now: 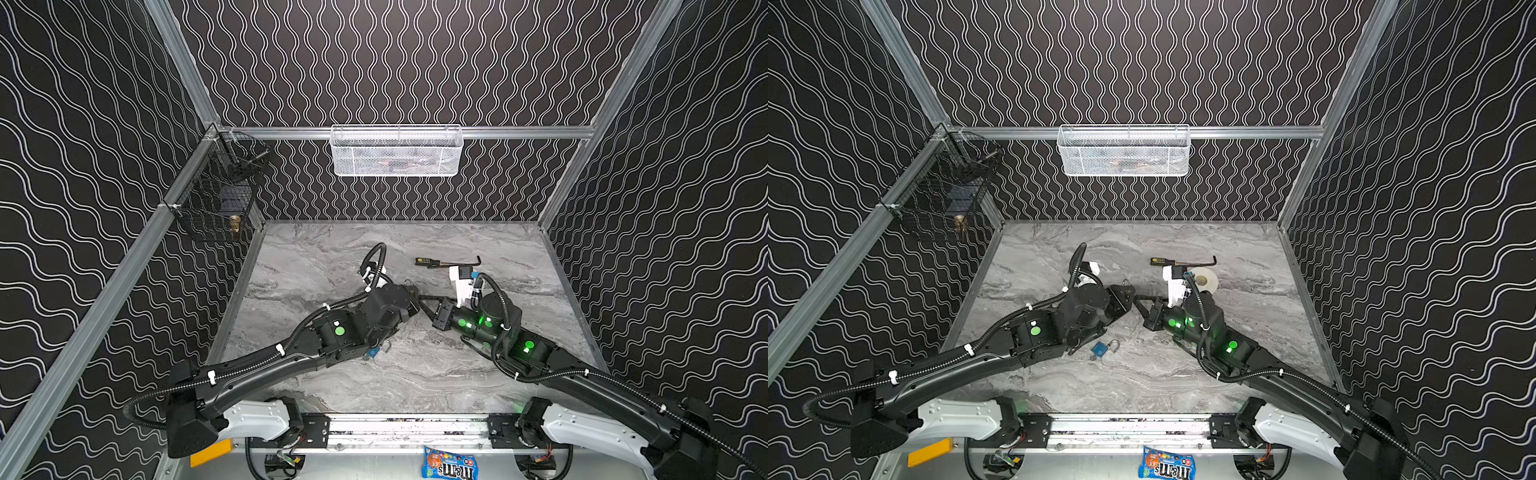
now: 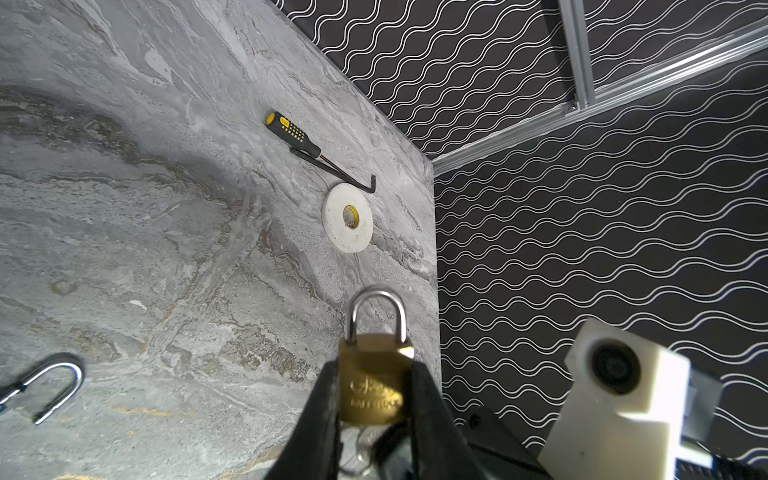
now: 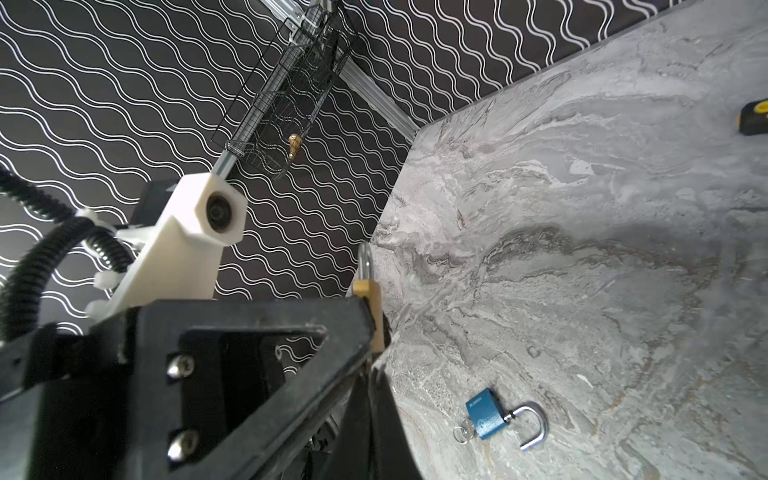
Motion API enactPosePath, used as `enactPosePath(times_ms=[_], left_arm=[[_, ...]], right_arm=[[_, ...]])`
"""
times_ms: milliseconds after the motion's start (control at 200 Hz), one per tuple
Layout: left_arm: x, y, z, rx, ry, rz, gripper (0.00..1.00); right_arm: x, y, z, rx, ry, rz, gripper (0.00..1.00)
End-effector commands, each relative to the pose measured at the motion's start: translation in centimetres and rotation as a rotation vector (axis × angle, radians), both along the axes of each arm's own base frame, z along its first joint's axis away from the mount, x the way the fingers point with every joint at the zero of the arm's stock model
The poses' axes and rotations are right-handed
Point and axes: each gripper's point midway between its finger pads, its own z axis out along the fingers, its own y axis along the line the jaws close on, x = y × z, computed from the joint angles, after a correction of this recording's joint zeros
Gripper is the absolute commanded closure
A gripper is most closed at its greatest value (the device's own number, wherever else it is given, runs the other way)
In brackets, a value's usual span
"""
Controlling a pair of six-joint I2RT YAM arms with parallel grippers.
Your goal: Unlock with the key
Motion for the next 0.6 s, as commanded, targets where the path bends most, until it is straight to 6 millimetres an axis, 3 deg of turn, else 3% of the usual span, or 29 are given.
enactPosePath(times_ms=[0,190,410,596], left_arm=[[-1.5,-1.6,-0.1,-0.033,0.040,-0.100,1.00],[-0.7,-1.2,0.7,-0.038,0.000,-0.055,1.00],[0.5,0.0,2.1,-0.023,-0.075,0.018,1.00],[0.8,0.1,2.0,-0.043,-0.089,0.039,1.00]], right_arm=[[1.0,-0.7,1.5,0.016,-0.054,-0.066,0.96],[-0.3,-0.3,1.1,-0.002,-0.049,0.007,0.90],[-1.8,-1.3,0.3,0.002,0.020,0.032,0.79],[-1.8,-1.1,1.7,0.122,0.124,0.025,0.76]])
